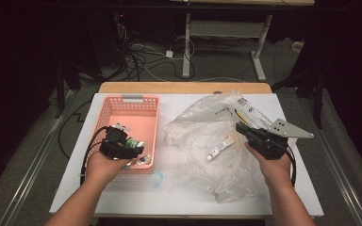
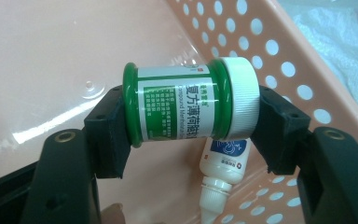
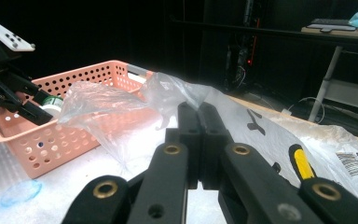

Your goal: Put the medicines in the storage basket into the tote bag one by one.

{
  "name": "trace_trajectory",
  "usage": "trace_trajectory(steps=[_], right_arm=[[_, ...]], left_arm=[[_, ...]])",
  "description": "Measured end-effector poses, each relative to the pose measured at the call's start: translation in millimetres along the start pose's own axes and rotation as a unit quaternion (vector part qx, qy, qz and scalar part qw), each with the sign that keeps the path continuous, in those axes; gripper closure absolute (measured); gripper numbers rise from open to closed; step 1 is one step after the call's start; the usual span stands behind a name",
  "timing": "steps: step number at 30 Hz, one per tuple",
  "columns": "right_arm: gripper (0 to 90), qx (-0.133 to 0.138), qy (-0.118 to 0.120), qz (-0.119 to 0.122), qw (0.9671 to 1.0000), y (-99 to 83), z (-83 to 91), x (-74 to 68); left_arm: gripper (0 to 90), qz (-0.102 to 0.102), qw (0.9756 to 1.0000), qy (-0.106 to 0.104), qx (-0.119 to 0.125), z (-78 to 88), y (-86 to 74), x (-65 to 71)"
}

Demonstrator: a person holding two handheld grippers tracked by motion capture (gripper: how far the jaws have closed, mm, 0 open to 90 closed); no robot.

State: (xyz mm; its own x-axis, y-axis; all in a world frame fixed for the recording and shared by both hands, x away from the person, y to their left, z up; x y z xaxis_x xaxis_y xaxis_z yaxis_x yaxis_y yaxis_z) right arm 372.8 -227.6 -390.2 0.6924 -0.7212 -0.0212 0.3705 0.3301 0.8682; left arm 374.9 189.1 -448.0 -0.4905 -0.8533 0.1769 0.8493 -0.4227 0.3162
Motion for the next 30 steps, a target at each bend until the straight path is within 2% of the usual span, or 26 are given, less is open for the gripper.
trace_trajectory(steps=[2, 4, 8, 11, 13, 19, 22, 27, 30], right_arm=[[90.0, 0.000, -0.001, 0.000, 1.0000, 0.0, -0.4, -0.2], [90.0, 0.000, 0.001, 0.002, 1.0000, -0.1, -1.0, -0.4], [90.0, -0.001, 0.001, 0.003, 1.0000, -0.1, -1.6, -1.0], [90.0, -0.001, 0.001, 0.004, 1.0000, -0.2, -1.9, -1.6], [90.0, -0.003, 0.001, 0.003, 1.0000, -0.7, -2.0, -1.9], [90.0, -0.005, -0.001, 0.002, 1.0000, -1.2, -2.5, -2.1], [90.0, -0.005, 0.000, 0.004, 1.0000, -1.2, -2.6, -2.1], [90.0, -0.004, -0.001, 0.006, 1.0000, -0.9, -2.7, -2.4], [90.0, -0.004, -0.001, 0.006, 1.0000, -1.0, -2.6, -2.5]], left_arm=[[35.1, 0.000, 0.9999, -0.005, 0.013, 2.0, -1.6, 0.3], [35.1, -0.005, 0.9998, 0.002, 0.021, 3.4, -3.1, 1.7], [35.1, -0.010, 0.9990, -0.010, 0.043, 5.2, -6.0, 4.2], [35.1, -0.011, 0.9982, -0.009, 0.059, 6.4, -8.4, 5.2], [35.1, -0.014, 0.9971, -0.001, 0.075, 6.7, -11.2, 6.0], [35.1, -0.024, 0.9951, 0.000, 0.096, 7.5, -18.6, 11.2], [35.1, -0.032, 0.9938, 0.008, 0.106, 8.1, -21.0, 14.2], [35.1, -0.036, 0.9917, 0.006, 0.123, 9.2, -24.0, 17.6], [35.1, -0.030, 0.9903, -0.003, 0.135, 9.1, -25.6, 18.3]])
Point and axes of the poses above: each handheld gripper's, and its own axes: z roughly backward along the jaws, y roughly out of its top, x roughly to its right, the point moved 3 cm from there along -z, roughly forward along the jaws, and after that the axes turned 15 degrees about -x, right-handed, at the moved point
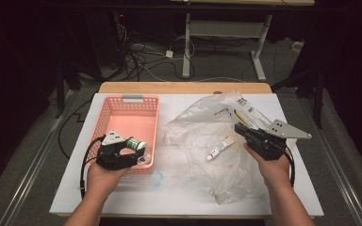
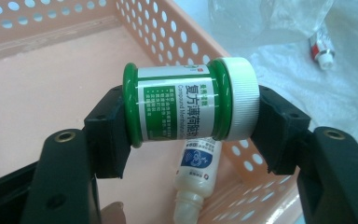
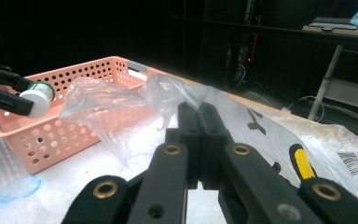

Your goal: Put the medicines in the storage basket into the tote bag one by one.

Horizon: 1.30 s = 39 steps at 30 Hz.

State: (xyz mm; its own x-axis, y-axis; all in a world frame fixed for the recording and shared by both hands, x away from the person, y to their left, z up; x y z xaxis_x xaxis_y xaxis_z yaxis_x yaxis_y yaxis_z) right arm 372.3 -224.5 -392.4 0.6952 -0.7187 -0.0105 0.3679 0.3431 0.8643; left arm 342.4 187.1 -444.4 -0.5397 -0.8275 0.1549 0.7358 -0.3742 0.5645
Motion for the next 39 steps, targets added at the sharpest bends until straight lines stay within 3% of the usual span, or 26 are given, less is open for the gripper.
trace_trajectory(steps=[6, 9, 18, 26, 29, 39], right_arm=[[90.0, -0.001, -0.001, 0.000, 1.0000, -0.1, 1.2, -0.1], [90.0, -0.001, -0.001, 0.001, 1.0000, -0.1, 1.4, 0.3], [90.0, -0.002, 0.000, 0.001, 1.0000, 0.1, 0.0, -1.0], [90.0, 0.001, 0.000, 0.002, 1.0000, 0.6, 1.0, -0.8], [90.0, 0.001, 0.001, 0.001, 1.0000, 1.0, 2.0, -0.8], [90.0, 0.004, 0.000, 0.002, 1.0000, 1.8, 2.7, -1.0]], left_arm=[[35.1, -0.004, 0.9999, 0.002, 0.013, 0.8, -3.2, 2.5], [35.1, -0.001, 0.9995, -0.004, 0.031, 4.1, -5.9, 2.7], [35.1, -0.002, 0.9986, -0.023, 0.047, 7.6, -5.9, 6.4], [35.1, -0.017, 0.9978, -0.034, 0.055, 13.0, -4.4, 19.7], [35.1, -0.014, 0.9971, -0.046, 0.059, 13.5, -3.4, 23.2], [35.1, -0.032, 0.9962, -0.059, 0.055, 10.1, -1.8, 38.7]])
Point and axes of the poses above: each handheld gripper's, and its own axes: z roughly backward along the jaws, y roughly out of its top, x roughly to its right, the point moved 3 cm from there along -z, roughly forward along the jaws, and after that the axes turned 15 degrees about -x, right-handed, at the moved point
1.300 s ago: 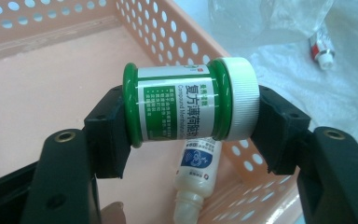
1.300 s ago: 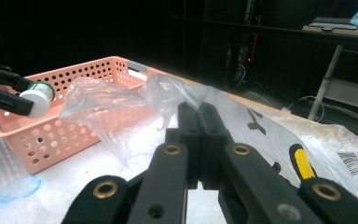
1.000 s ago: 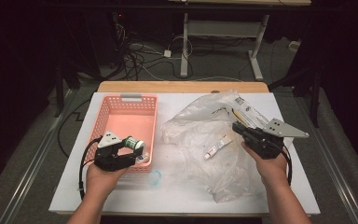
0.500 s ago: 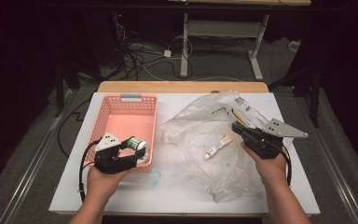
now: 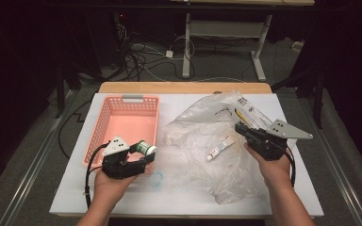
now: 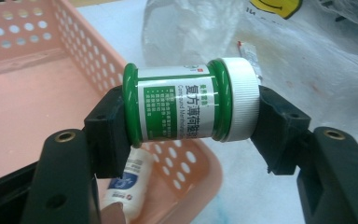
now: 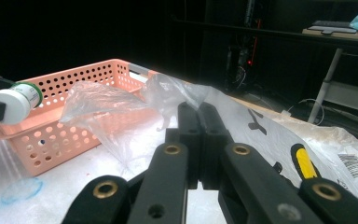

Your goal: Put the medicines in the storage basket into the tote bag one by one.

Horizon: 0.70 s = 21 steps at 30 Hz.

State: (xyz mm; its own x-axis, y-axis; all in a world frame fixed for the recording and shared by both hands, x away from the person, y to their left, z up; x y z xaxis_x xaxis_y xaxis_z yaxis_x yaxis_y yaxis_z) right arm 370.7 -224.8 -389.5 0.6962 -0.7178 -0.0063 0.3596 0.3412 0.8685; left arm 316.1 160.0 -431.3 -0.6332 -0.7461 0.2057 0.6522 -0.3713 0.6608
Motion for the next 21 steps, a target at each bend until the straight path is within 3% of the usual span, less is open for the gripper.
trace_trajectory(steps=[21], right_arm=[[90.0, -0.002, 0.003, 0.004, 1.0000, 0.1, -1.0, -1.8]], left_arm=[[35.1, -0.059, 0.9971, -0.033, -0.036, -29.4, 5.9, 44.6]])
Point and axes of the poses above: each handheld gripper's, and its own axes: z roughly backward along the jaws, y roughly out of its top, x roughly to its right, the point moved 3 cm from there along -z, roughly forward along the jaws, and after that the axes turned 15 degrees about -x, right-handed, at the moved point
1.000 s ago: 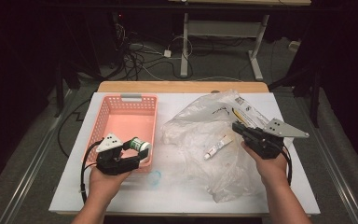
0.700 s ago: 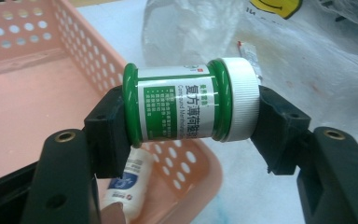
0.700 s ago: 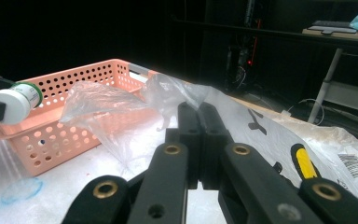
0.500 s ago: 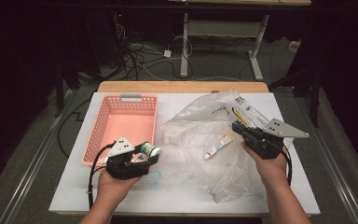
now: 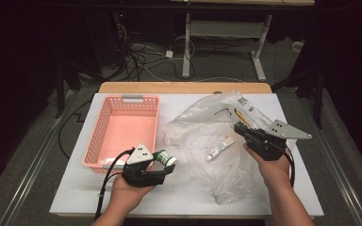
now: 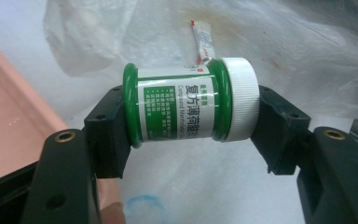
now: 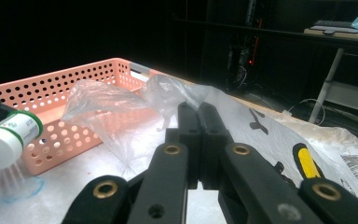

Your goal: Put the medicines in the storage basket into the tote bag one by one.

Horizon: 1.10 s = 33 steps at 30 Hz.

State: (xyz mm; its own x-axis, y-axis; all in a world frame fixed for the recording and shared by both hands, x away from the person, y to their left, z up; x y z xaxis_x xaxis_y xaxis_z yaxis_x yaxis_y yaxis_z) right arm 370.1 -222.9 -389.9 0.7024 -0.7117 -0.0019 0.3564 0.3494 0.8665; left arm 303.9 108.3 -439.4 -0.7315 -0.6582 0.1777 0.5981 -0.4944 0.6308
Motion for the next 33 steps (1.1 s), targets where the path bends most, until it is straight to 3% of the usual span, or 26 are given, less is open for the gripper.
trace_trajectory(steps=[14, 33], right_arm=[[90.0, 0.006, 0.000, -0.003, 1.0000, 1.5, 2.4, -0.2], [90.0, 0.006, 0.002, -0.006, 1.0000, 2.0, 3.9, -0.9]], left_arm=[[35.1, -0.033, 0.9993, -0.014, -0.009, -24.0, 22.7, 24.3], [35.0, -0.061, 0.9974, -0.027, -0.027, -82.4, 55.8, 47.5]])
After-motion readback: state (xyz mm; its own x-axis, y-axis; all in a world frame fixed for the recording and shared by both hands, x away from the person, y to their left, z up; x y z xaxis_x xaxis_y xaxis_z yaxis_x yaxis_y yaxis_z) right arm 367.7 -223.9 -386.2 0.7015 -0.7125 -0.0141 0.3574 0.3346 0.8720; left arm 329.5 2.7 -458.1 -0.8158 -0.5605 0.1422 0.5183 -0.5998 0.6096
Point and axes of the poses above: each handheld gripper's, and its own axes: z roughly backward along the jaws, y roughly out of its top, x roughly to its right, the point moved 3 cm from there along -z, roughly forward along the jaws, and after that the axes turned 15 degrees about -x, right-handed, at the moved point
